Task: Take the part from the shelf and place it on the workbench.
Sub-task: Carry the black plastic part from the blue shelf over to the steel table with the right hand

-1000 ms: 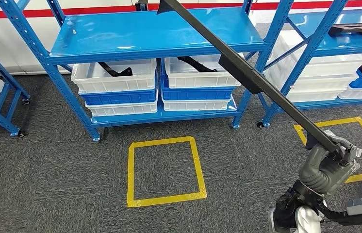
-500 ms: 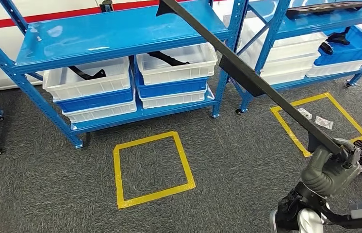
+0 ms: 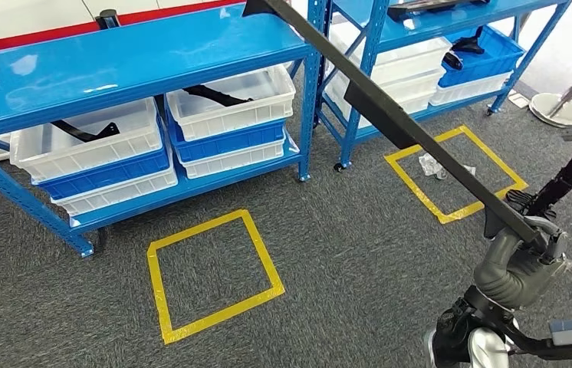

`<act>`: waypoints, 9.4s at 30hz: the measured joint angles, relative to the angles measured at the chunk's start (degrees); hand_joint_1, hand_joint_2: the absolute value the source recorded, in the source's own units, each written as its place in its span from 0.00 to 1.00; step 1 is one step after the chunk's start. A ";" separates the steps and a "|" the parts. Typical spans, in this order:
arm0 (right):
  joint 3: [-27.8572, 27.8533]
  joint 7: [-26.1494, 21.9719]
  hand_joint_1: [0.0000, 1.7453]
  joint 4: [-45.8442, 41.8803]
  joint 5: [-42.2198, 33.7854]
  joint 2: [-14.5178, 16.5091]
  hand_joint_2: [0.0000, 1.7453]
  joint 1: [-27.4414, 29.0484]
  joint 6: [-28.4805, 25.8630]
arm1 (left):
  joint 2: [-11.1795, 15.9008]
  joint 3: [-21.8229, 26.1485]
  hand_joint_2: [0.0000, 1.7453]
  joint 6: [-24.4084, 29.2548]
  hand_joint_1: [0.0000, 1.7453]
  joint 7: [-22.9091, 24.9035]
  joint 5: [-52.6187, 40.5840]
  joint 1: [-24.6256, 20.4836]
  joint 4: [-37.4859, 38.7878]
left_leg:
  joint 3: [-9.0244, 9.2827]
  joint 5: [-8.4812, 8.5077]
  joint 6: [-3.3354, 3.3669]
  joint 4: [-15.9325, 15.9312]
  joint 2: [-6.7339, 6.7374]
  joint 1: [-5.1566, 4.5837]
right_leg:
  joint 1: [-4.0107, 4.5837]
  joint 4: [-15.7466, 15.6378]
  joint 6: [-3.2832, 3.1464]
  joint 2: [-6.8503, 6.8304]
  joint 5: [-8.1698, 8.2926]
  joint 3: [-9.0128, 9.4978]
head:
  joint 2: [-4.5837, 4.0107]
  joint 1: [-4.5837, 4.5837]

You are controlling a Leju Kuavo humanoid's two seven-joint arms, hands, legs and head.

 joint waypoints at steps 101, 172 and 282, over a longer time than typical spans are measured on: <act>-1.37 -0.45 1.00 -6.22 -0.76 -0.42 1.00 2.64 -1.62 | 1.02 0.85 1.00 -0.42 0.00 0.24 -1.77 -0.35 -0.12 | -0.07 1.00 1.17 -1.09 5.45 -0.17 | -0.12 16.46 1.09 -5.43 -6.66 -8.56 | 0.00 1.08; -6.55 -0.70 1.00 -12.01 -3.61 3.60 1.00 10.84 2.14 | 3.06 1.93 1.00 -2.72 0.00 -0.65 -6.36 -0.12 -0.95 | 0.83 -1.16 -0.95 -0.20 7.37 -0.70 | 0.02 -0.51 -0.30 -7.04 -0.82 0.62 | 0.00 0.68; -0.15 -1.03 1.00 -6.01 -5.10 1.15 1.00 6.21 -1.78 | 4.60 8.53 1.00 -2.83 0.00 -1.67 -3.71 -0.44 -0.44 | 0.62 -0.08 1.04 -1.07 3.51 0.06 | 0.14 10.15 0.50 -4.98 -4.21 -6.49 | 0.01 0.53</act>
